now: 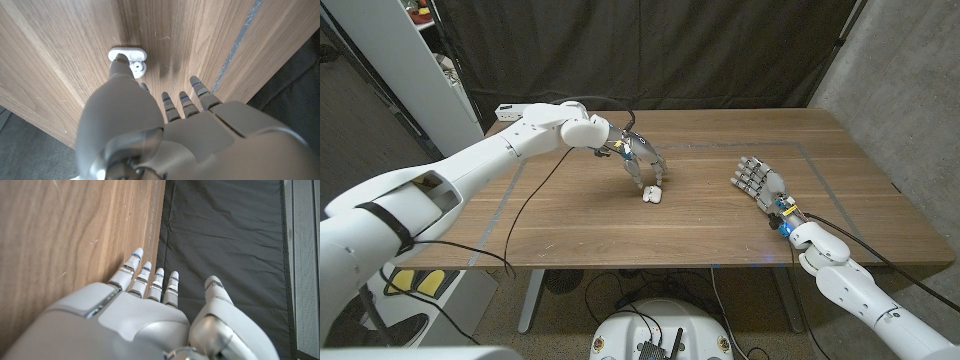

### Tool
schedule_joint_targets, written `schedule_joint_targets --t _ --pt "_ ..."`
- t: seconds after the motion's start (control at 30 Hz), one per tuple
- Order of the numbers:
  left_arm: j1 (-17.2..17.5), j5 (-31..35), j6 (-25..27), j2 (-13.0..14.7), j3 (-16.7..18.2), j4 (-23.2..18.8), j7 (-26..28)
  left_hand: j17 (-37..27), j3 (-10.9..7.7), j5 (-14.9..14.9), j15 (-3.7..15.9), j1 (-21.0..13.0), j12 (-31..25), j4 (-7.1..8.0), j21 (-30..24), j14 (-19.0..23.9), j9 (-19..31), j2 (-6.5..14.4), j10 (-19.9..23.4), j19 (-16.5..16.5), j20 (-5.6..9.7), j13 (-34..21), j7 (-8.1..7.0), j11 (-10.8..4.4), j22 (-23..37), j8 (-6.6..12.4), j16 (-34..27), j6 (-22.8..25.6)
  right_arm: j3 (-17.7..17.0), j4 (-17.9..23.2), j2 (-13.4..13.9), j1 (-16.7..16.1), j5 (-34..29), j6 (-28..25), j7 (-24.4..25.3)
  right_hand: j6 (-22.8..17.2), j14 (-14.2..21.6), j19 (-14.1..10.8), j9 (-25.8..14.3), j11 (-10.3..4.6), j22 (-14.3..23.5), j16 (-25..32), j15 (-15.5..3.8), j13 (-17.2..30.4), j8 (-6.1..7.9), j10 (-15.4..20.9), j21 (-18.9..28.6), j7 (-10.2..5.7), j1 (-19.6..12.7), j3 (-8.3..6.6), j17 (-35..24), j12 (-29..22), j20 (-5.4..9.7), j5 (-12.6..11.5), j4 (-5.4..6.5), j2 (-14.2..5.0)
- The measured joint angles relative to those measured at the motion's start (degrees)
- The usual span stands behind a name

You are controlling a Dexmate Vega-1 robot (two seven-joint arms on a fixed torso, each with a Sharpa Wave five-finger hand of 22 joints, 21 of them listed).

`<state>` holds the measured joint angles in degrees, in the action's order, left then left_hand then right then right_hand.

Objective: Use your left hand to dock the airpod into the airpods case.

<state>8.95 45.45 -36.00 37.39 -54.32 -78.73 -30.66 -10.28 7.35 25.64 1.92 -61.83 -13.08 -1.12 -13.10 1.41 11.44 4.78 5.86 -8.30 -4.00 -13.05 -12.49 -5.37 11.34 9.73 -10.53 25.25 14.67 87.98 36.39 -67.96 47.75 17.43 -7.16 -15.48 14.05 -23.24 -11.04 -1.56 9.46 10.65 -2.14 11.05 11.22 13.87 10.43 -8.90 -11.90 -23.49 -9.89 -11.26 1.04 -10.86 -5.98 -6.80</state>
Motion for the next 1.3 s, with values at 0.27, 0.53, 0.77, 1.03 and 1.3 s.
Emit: schedule_joint_targets --t 0.27,0.53,0.77,1.03,1.3 --pt "-2.44 0.25 -6.61 -1.26 -1.68 4.82 0.60 0.00 1.21 1.16 0.03 -0.20 0.44 -0.16 0.00 -1.03 0.00 -1.06 -1.08 0.43 -0.39 -0.11 -0.09 0.47 -0.09 0.00 0.00 -3.45 0.41 0.09 -0.73 0.20 -0.52 0.09 1.08 0.00 0.00 0.00 0.00 0.00 0.00 0.00 0.00 0.00 0.00 0.00 0.00 0.00 0.00 -0.19 0.00 0.00 0.00 0.00 -0.19 0.00" --pt "-3.63 1.68 -11.19 -1.59 -2.59 8.27 4.87 0.17 0.43 2.36 0.03 -5.05 -0.27 -2.06 0.00 -1.03 0.50 0.26 -0.26 0.41 0.25 -0.41 -0.20 -0.35 -0.16 1.57 0.00 -3.18 0.45 0.48 -1.12 -0.46 -0.82 0.73 2.07 0.00 0.00 0.00 0.00 0.00 0.00 0.00 0.00 0.00 0.00 0.00 0.00 0.00 0.00 -0.19 0.00 0.00 0.00 0.00 -0.19 0.00" --pt "-4.24 3.33 -14.95 -1.68 -3.24 11.14 9.54 0.16 0.47 2.76 -0.18 -7.53 -1.17 -3.10 0.00 -0.16 2.13 1.23 0.69 -0.43 1.07 -0.89 -0.17 -1.30 0.01 4.58 0.00 2.72 0.47 0.89 -1.24 -0.91 -0.97 0.89 2.66 0.00 0.00 0.00 0.00 0.00 0.00 0.00 0.00 0.00 0.00 0.00 0.00 0.00 0.00 -0.19 0.00 0.00 0.00 0.00 -0.19 0.00" --pt "-4.80 4.81 -17.55 -2.19 -4.28 14.34 13.59 0.16 0.71 2.76 0.13 -7.93 -1.56 -3.33 0.00 0.14 3.50 1.63 1.49 -0.52 1.16 -1.22 -0.07 -1.73 0.00 6.85 0.00 6.70 0.51 1.43 -1.16 -1.28 -1.07 0.83 3.24 0.00 0.00 0.00 0.00 0.00 0.00 0.00 0.00 0.00 0.00 0.00 0.00 0.00 0.00 -0.19 0.00 0.00 0.00 0.00 -0.20 0.00" --pt "-5.00 5.03 -18.43 -2.54 -5.09 15.84 15.05 0.16 0.71 2.29 0.13 -8.99 -2.22 -3.33 -0.29 1.57 6.37 2.09 2.66 -0.83 1.45 -1.74 0.13 -1.98 0.22 10.45 -0.29 11.77 0.51 1.70 -1.07 -1.54 -1.09 0.61 3.57 0.00 0.00 0.00 0.00 0.00 0.00 0.00 0.00 0.00 0.00 0.00 0.00 0.00 0.31 -0.41 0.00 0.00 0.00 0.00 -0.42 0.31"
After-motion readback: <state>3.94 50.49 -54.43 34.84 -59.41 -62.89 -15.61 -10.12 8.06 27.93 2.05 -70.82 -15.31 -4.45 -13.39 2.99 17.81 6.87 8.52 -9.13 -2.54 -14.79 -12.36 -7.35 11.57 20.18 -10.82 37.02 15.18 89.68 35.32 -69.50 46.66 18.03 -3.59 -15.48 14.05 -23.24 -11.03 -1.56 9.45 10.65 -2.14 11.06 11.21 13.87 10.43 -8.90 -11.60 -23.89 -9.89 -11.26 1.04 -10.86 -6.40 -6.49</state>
